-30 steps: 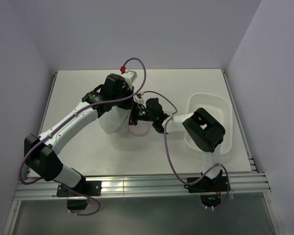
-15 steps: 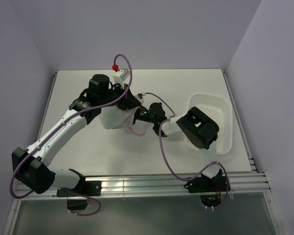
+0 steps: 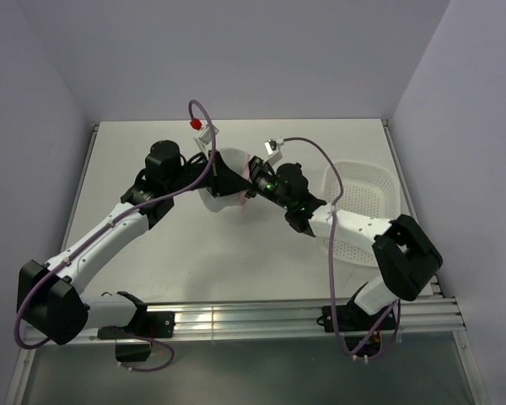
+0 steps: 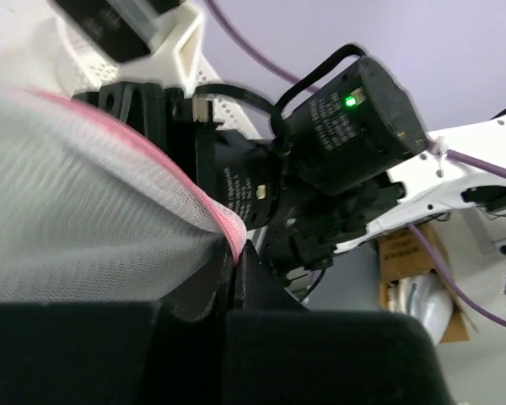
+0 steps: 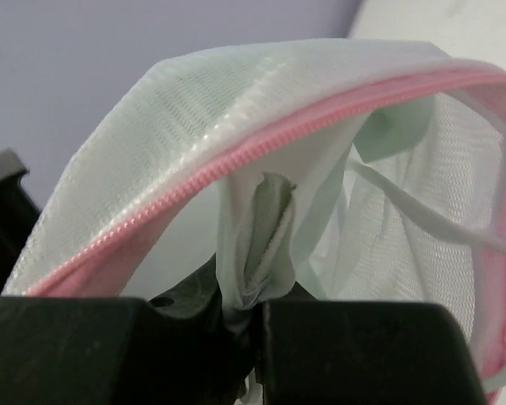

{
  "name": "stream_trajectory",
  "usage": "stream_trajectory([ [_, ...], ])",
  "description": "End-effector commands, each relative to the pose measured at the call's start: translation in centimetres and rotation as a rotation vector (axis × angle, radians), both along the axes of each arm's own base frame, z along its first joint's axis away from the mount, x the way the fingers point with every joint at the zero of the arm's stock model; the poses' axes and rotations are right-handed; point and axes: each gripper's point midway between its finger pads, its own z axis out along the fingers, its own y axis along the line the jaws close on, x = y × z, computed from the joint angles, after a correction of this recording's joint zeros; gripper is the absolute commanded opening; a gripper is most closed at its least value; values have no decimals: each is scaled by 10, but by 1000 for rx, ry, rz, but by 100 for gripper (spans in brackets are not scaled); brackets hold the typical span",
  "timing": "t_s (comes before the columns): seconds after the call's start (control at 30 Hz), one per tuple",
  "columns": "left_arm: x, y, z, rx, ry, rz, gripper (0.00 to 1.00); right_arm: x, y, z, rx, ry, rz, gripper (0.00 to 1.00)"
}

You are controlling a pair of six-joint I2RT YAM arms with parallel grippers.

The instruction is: Place the bra in the laundry bag and zip it closed

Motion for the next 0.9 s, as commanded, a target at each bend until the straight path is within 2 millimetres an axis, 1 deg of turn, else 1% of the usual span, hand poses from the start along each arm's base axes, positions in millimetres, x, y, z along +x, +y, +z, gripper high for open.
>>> stream_trajectory([
  [0.0,-20,-6,29,-169,-3,-99,0,29,-34,5,-260,-75,-277,0],
  [0.07,-26,-5,37,-248,-39,-122,0,26,-45,5,-363,-70,-323,0],
  [0.1,-28,-5,40,-284,3,-113,0,29,-52,0,-426,-68,-346,0],
  [0.13,-28,-3,42,-305,7,-104,0,33,-58,-2,-478,-62,-383,0],
  [0.17,-29,-2,36,-317,25,-99,0,34,-64,-11,-561,-34,-388,0],
  [0.2,-32,0,42,-357,32,-96,0,34,-66,-15,-610,-41,-390,0],
  [0.23,-24,2,42,-382,52,-43,0,34,-68,-20,-645,-34,-397,0],
  [0.27,-22,5,26,-383,99,-3,0,37,-75,-34,-718,-5,-422,0],
  [0.3,-23,10,29,-424,123,22,0,35,-75,-41,-763,-3,-419,0],
  [0.33,-12,16,26,-460,156,105,0,36,-77,-48,-801,7,-427,0],
  [0.37,-11,21,3,-457,211,150,0,38,-81,-65,-881,35,-439,0],
  [0.4,-12,27,2,-489,236,177,0,38,-83,-75,-922,47,-443,0],
  [0.43,-9,31,-6,-495,269,215,0,35,-82,-82,-954,51,-436,0],
  [0.47,-4,38,-30,-489,322,286,0,34,-83,-97,-1009,73,-424,0],
  [0.5,-5,43,-36,-510,356,314,0,34,-86,-103,-1048,73,-436,0],
  [0.53,-5,47,-39,-536,358,331,0,31,-86,-108,-1074,73,-432,0],
  [0.57,-5,53,-58,-530,404,378,0,30,-88,-120,-1123,88,-427,0],
  [0.6,-4,55,-68,-521,425,403,0,30,-91,-125,-1149,92,-434,0],
  [0.63,-4,58,-82,-501,453,429,0,30,-91,-130,-1166,93,-428,0],
  [0.67,-3,60,-86,-496,454,444,0,29,-91,-140,-1195,101,-408,0],
  [0.73,-3,61,-97,-467,469,465,0,28,-89,-149,-1219,104,-390,0],
  [0.77,-1,61,-108,-434,493,489,0,26,-86,-154,-1240,105,-375,0],
  [0.83,2,61,-116,-396,511,519,0,23,-82,-158,-1253,102,-351,0],
  [0.87,3,62,-130,-349,534,552,0,21,-78,-158,-1258,93,-336,0],
])
